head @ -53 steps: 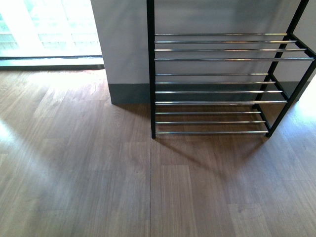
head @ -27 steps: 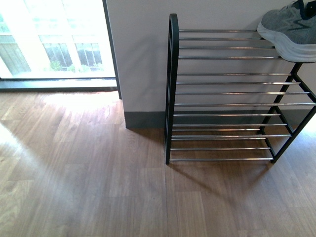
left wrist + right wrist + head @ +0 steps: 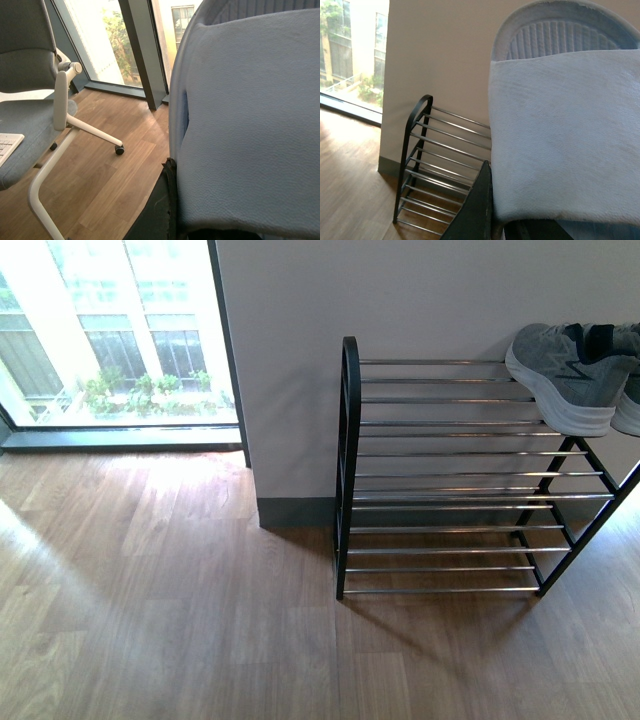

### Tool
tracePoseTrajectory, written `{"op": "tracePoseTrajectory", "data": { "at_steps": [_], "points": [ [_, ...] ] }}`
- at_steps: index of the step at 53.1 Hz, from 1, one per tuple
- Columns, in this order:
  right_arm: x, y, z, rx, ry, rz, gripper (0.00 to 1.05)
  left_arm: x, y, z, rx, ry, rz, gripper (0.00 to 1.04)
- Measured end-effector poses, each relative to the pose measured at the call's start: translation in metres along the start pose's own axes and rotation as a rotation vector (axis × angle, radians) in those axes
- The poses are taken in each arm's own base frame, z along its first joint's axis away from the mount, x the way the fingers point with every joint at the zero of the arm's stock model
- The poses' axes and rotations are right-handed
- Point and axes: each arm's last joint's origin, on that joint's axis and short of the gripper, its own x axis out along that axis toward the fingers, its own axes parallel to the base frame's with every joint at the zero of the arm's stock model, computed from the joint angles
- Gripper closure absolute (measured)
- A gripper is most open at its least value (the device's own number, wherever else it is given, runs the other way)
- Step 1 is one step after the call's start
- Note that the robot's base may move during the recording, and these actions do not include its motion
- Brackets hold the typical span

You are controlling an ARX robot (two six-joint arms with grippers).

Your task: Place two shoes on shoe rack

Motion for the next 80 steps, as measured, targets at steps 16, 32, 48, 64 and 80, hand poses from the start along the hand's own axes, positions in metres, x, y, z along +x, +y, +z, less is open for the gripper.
{"op": "tracePoseTrajectory", "data": {
  "at_steps": [16,32,48,64,80],
  "points": [
    [0.000,0.000,0.000,0.000,0.000,0.000,1.03,0.000,0.000,0.000,0.000,0.000,-0.002,1.03],
    [0.005,0.001,-0.002,0.039,0.076,0.011,1.03,0.000,0.000,0.000,0.001,0.001,0.001,1.03],
    [0.086,0.001,0.006,0.143,0.203,0.047,1.03,0.000,0.000,0.000,0.001,0.000,0.000,1.03],
    [0.201,0.017,-0.048,0.138,0.485,0.096,1.03,0.000,0.000,0.000,0.000,0.000,0.000,1.03],
    [0.271,0.024,-0.094,0.119,0.603,0.068,1.03,0.000,0.000,0.000,0.000,0.000,0.000,1.03]
  ]
}}
